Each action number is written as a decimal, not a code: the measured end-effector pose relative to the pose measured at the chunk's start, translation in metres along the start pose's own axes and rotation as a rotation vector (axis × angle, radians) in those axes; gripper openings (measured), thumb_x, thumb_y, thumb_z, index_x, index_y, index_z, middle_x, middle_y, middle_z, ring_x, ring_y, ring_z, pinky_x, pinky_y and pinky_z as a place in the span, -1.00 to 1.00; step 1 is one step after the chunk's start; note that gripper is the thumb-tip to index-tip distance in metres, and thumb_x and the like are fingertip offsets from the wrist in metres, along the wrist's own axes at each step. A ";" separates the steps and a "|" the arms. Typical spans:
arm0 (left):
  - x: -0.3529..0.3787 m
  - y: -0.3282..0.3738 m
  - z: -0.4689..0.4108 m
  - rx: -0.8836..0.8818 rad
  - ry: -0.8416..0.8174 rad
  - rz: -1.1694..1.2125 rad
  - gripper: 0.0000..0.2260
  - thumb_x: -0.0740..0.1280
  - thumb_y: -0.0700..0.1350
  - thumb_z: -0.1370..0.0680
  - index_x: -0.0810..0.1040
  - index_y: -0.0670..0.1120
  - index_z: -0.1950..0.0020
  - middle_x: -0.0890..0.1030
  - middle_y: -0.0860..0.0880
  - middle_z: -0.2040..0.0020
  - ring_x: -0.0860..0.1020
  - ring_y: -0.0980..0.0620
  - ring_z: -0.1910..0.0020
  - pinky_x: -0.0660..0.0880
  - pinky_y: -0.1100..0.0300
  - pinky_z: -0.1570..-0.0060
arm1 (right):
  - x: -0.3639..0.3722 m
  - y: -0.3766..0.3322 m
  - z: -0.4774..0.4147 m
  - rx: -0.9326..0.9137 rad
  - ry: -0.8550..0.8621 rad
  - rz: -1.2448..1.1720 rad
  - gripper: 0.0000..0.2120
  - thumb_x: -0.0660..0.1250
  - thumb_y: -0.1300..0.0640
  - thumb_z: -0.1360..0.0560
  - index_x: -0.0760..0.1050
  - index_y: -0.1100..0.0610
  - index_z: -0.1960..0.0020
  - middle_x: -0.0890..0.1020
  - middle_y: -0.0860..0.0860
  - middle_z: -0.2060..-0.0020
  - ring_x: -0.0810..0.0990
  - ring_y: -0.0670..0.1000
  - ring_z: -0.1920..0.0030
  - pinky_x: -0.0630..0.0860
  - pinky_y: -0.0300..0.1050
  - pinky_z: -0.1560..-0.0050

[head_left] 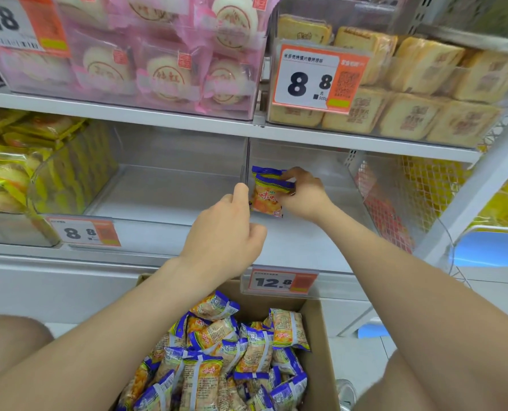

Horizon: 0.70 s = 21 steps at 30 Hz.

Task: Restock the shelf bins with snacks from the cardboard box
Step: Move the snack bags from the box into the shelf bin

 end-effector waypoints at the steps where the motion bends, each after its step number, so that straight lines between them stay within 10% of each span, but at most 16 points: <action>1: 0.000 0.000 0.000 -0.003 -0.001 0.004 -0.78 0.25 -0.12 -0.55 0.23 -0.03 -0.10 0.42 -0.01 0.23 0.41 0.01 0.35 0.19 0.12 0.43 | 0.002 -0.001 -0.003 0.059 -0.001 -0.032 -0.59 0.44 0.11 -0.52 0.45 0.07 -0.34 0.62 0.10 -0.07 0.65 0.08 0.06 0.51 -0.23 0.26; 6: -0.001 0.000 0.001 -0.005 -0.004 0.001 -0.78 0.25 -0.13 -0.54 0.23 -0.04 -0.08 0.42 -0.01 0.22 0.37 0.04 0.36 0.16 0.14 0.42 | 0.011 -0.011 -0.013 0.193 0.037 -0.103 -0.70 0.40 0.15 -0.52 0.52 0.19 -0.23 0.68 0.13 -0.03 0.69 0.18 -0.01 0.68 0.09 -0.06; 21: -0.005 0.000 0.002 -0.006 -0.044 0.024 -0.82 0.24 -0.13 -0.57 0.28 -0.05 -0.12 0.46 -0.01 0.19 0.45 0.01 0.30 0.21 0.15 0.42 | 0.017 -0.009 -0.007 0.164 0.137 -0.137 -0.55 0.50 0.08 -0.48 0.40 0.08 -0.27 0.63 0.16 -0.11 0.66 0.18 -0.06 0.67 0.03 0.03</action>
Point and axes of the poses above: each hand's wrist, its own z-axis away from the middle knuckle, its own x-axis out of the palm, y = z × x, the point moved 1 cm from there along -z, towards the middle knuckle
